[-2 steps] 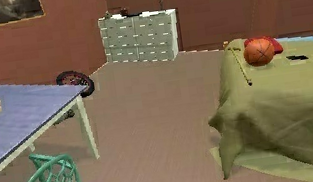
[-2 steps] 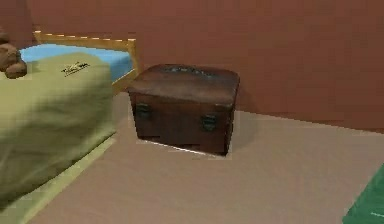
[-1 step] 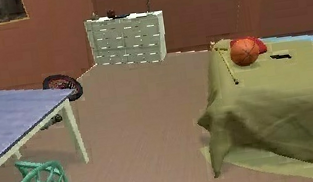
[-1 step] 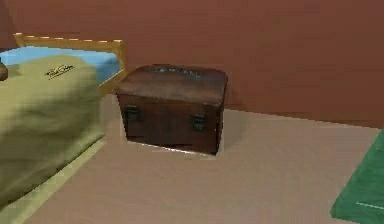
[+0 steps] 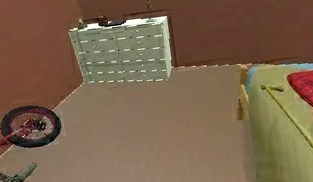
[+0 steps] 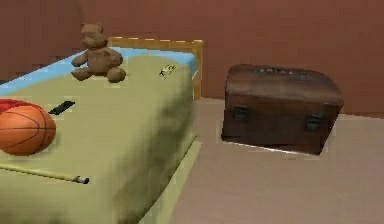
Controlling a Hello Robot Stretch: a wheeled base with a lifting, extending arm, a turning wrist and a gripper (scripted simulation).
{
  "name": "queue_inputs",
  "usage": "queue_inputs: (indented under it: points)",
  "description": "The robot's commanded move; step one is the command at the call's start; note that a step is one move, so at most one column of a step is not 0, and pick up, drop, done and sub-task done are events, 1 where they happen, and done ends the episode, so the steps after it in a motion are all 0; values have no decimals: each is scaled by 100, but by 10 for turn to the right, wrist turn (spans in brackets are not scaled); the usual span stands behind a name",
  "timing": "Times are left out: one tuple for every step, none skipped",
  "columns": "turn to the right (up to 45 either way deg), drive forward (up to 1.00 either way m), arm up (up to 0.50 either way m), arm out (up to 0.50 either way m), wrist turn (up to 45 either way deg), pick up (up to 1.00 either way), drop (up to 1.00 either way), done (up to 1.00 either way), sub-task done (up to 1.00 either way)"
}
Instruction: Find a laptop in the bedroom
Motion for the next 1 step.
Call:
queue_inputs:
  points:
    - [30,0,0,0,0,0,0,0,0]
